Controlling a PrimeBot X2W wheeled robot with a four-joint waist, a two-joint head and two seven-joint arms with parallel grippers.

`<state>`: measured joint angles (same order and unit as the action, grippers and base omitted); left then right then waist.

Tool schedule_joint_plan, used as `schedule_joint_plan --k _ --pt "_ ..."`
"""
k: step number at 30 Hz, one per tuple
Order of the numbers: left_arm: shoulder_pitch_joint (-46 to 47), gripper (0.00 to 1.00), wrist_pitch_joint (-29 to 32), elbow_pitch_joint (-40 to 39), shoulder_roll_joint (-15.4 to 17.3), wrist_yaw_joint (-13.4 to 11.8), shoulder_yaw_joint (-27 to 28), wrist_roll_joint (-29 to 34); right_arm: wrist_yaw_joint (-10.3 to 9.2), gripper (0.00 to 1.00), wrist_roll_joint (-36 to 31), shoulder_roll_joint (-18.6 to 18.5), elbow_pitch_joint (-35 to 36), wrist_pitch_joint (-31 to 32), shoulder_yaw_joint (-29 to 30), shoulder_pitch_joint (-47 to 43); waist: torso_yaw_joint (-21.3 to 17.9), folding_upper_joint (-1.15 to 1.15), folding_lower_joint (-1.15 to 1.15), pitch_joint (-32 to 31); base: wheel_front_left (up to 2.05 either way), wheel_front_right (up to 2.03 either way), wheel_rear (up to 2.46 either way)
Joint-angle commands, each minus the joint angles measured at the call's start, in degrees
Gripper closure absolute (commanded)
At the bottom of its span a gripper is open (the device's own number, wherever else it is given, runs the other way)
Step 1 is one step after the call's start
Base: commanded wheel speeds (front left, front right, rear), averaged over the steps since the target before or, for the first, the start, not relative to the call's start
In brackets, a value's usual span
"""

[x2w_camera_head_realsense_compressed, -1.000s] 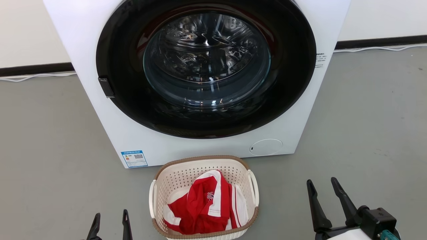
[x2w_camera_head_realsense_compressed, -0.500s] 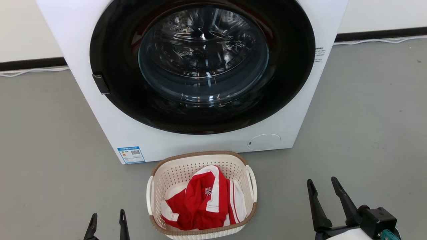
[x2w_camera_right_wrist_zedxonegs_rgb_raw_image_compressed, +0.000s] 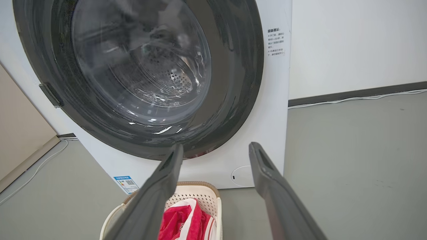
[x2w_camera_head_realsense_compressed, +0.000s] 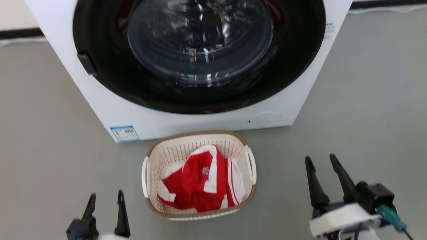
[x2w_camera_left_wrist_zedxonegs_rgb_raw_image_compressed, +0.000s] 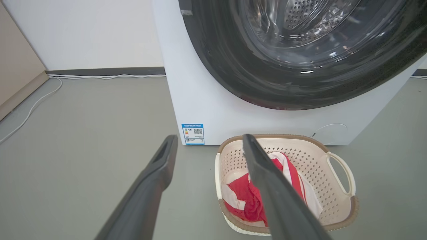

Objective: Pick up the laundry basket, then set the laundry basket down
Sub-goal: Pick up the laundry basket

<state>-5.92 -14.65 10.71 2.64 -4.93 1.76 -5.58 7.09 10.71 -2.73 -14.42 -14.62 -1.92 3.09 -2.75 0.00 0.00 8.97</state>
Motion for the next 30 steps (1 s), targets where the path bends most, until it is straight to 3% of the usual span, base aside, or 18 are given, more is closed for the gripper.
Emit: schedule_joint_plan --k 1,18,30 --pt "3.09 0.00 -0.35 -0.82 0.42 0.36 1.84 0.33 0.40 0.00 0.32 -0.15 0.63 -0.38 -1.31 2.59 -0.01 0.00 0.00 1.98 0.00 0.00 0.00" --pt "23.82 0.00 -0.35 12.37 0.83 2.93 2.96 0.81 0.40 0.00 -1.63 -0.15 -10.78 -0.38 -1.51 20.81 1.17 0.00 0.00 21.17 0.00 0.00 0.00" --pt "37.99 0.00 -0.35 23.70 0.64 4.45 3.57 0.29 0.40 0.00 -3.30 -0.15 -22.58 -0.38 -0.49 33.16 3.11 0.00 0.00 34.16 0.00 0.00 0.00"
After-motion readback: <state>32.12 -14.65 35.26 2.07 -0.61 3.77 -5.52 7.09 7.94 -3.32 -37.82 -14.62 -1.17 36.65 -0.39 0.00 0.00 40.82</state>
